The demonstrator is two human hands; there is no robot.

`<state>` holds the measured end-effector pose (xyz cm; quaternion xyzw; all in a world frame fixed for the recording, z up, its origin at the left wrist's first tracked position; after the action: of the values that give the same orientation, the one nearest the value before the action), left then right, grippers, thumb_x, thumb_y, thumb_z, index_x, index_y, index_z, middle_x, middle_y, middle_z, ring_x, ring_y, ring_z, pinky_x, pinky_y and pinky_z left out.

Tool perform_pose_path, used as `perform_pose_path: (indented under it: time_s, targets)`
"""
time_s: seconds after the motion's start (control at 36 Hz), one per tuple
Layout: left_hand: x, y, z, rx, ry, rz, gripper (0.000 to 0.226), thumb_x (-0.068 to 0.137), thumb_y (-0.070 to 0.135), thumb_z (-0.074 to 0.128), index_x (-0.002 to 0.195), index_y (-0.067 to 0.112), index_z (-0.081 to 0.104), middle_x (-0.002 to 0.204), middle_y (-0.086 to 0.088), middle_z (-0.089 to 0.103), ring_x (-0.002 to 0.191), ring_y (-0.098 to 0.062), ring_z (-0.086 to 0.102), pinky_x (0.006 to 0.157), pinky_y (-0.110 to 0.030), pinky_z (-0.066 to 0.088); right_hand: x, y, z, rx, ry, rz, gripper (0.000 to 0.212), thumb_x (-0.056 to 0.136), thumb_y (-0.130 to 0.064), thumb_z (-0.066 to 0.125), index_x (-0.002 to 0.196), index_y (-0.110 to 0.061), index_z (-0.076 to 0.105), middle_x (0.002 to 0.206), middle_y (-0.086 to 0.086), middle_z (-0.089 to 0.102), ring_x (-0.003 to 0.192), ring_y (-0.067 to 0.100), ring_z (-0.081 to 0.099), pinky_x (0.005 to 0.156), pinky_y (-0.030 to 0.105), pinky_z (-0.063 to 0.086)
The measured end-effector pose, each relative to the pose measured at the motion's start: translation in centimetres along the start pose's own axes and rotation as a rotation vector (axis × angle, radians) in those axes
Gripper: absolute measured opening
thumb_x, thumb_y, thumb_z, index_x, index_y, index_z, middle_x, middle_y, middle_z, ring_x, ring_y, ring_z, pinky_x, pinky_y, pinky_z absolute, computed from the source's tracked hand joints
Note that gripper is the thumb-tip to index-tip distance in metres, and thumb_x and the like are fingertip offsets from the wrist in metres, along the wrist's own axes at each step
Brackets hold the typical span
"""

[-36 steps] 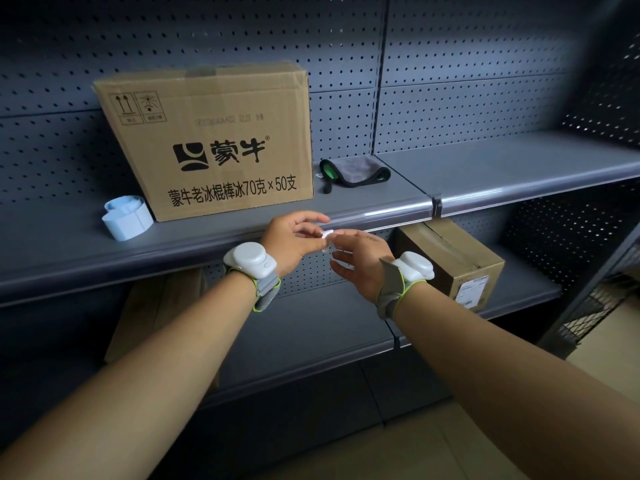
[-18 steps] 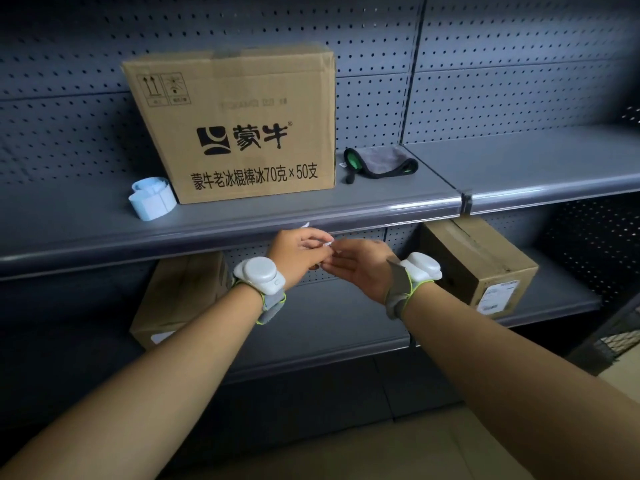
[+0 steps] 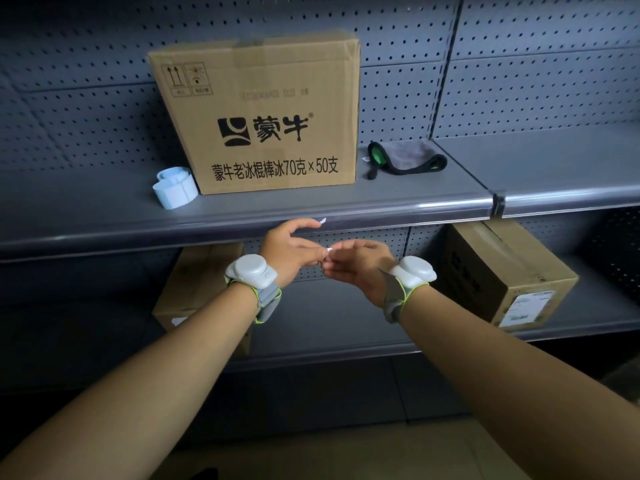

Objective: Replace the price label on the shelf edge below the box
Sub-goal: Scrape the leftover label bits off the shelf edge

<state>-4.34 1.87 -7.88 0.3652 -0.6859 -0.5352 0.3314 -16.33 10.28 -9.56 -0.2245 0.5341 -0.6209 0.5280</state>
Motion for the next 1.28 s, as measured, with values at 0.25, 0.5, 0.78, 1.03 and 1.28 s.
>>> perform_pose_path:
  time_s: [0.25,0.5,0.78,1.03,1.28]
  targets:
    - [-0.2,0.4,-0.5,0.296,0.059,0.042,0.029,0.068,-0.001,0.071,0.071,0.023,0.055,0.054,0.008,0.065,0.048,-0.002,0.054,0.054,-0.019,0.044,1.1,1.2,1.5,0.095,0.034,0.035,0.006,0.085,0.007,0.059,0.087,0.009,0.065,0.081,0.025,0.065,0.071,0.033,0.065,0.076,0.04,0.059]
    - [-0.3,0.6,-2.0,0.478,0.063,0.061,0.023,0.068,0.011,0.079,0.075,0.021,0.059,0.062,0.003,0.07,0.052,-0.008,0.061,0.058,-0.021,0.046,1.1,1.7,2.6,-0.028,-0.054,0.01,0.022,0.09,0.007,0.054,0.109,0.015,0.062,0.085,0.026,0.066,0.071,0.028,0.066,0.076,0.035,0.06]
    - [-0.9,2.1,-1.6,0.653,-0.063,0.323,0.014,0.081,0.017,0.072,0.093,0.018,0.077,0.096,0.001,0.069,0.087,-0.014,0.065,0.082,-0.031,0.052,1.4,1.9,1.9,0.224,-0.123,0.134,0.032,0.087,0.006,0.059,0.109,-0.01,0.042,0.085,0.015,0.069,0.068,0.024,0.071,0.071,0.038,0.06]
    - [-0.6,4.9,-3.9,0.402,0.195,0.459,0.008,0.078,0.021,0.077,0.085,0.018,0.078,0.081,0.007,0.075,0.074,0.001,0.068,0.072,-0.015,0.055,1.8,1.5,2.3,0.423,0.033,0.178,0.034,0.093,-0.023,0.049,0.118,0.0,0.05,0.122,0.024,0.057,0.093,0.034,0.065,0.077,0.044,0.056]
    - [3.2,6.3,-6.7,0.271,0.316,0.497,0.021,0.081,0.01,0.072,0.102,0.013,0.074,0.082,-0.001,0.07,0.07,-0.004,0.062,0.067,-0.013,0.051,3.0,0.7,4.5,0.597,0.084,0.054,0.014,0.096,-0.017,0.053,0.091,-0.004,0.055,0.098,0.014,0.065,0.084,0.025,0.068,0.073,0.032,0.056]
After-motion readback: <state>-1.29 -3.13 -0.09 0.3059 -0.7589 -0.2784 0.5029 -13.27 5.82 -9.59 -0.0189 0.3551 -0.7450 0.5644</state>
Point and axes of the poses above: each hand's wrist, its own x-axis towards the middle knuckle, its own z-axis out of the palm, y = z × x, the point moved 5 cm from there along x, towards the middle knuckle
